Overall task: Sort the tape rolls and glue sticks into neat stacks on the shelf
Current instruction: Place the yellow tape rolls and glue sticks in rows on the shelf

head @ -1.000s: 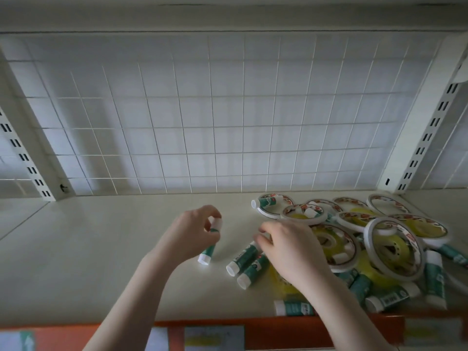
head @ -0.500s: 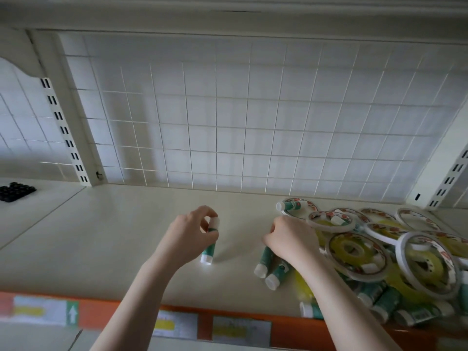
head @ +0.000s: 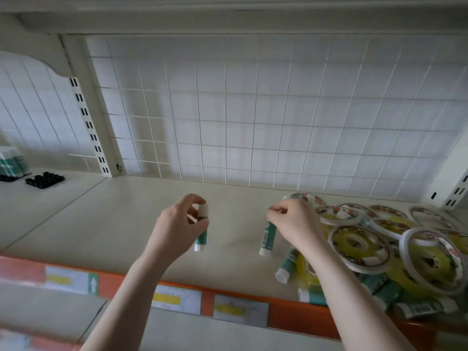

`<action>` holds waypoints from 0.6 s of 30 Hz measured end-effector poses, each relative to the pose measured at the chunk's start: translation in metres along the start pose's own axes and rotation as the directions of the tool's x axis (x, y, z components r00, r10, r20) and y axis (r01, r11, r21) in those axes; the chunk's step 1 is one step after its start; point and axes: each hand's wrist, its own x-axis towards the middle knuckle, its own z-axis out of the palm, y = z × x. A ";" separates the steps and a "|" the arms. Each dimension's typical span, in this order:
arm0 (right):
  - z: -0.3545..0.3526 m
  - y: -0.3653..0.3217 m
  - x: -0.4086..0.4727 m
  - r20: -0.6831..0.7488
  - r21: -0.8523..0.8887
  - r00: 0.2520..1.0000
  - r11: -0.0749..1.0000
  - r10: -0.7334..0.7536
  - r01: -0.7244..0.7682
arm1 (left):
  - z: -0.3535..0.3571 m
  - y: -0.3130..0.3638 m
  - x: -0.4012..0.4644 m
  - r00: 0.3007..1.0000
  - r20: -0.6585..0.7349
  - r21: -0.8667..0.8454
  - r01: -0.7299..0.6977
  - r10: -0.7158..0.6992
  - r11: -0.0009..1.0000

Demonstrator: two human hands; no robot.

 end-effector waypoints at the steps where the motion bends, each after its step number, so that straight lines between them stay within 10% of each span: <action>1: -0.003 0.001 -0.001 -0.012 0.034 1.000 0.999 -0.024 0.025 | -0.002 0.000 -0.003 1.000 -0.016 -0.003 0.001 -0.001 1.000; 18: 0.051 -0.067 -0.019 -0.238 0.102 0.884 0.894 -0.403 0.435 | -0.071 -0.040 -0.017 0.964 -0.264 -0.088 -0.062 0.037 0.994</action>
